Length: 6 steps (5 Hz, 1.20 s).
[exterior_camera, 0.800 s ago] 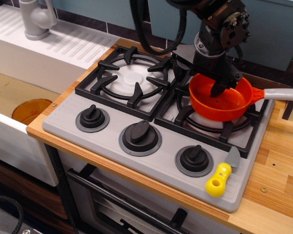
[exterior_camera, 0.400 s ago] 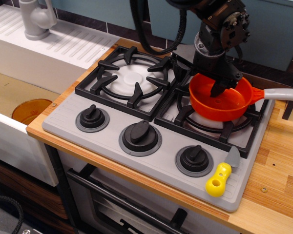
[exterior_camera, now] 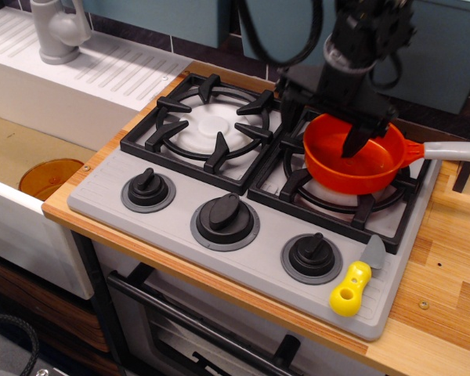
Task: End effector transition from pot or pan to object
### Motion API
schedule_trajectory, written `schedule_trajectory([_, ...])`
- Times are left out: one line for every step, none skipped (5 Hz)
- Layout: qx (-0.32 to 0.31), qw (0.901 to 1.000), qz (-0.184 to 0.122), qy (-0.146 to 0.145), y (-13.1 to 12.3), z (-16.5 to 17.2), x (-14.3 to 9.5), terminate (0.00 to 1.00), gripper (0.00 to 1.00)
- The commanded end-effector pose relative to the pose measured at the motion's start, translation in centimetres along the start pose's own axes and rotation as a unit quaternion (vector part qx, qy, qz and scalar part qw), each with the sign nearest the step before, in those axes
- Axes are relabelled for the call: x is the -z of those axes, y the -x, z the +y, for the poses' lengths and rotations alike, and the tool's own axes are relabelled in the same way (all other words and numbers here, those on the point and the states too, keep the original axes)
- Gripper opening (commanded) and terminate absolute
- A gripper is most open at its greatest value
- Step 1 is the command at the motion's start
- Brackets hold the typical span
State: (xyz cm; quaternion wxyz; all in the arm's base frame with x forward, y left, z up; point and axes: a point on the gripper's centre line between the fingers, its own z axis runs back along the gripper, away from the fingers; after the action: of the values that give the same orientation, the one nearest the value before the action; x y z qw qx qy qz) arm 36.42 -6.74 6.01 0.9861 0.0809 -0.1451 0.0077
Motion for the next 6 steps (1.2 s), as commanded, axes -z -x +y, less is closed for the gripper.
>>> schedule_trajectory([0.0,0.9999,-0.017,-0.003,-2.3,0.1,-5.9,0.0,1.0])
schedule_trajectory([-0.004,0.9999,-0.011,-0.012,-1.0,-0.6,-8.1,0.0,1.0])
schedule_trajectory([-0.011,0.9998,-0.014,-0.012,1.5,-1.8,-9.9,0.0,1.0])
schedule_trajectory([-0.015,0.9994,-0.021,-0.021,4.2,-3.6,-10.5,0.0,1.0])
schedule_trajectory([-0.022,0.9989,-0.031,-0.026,6.5,-5.9,-10.3,0.0,1.0])
schedule_trajectory([-0.025,0.9981,-0.046,-0.031,7.9,-7.6,-9.8,0.0,1.0])
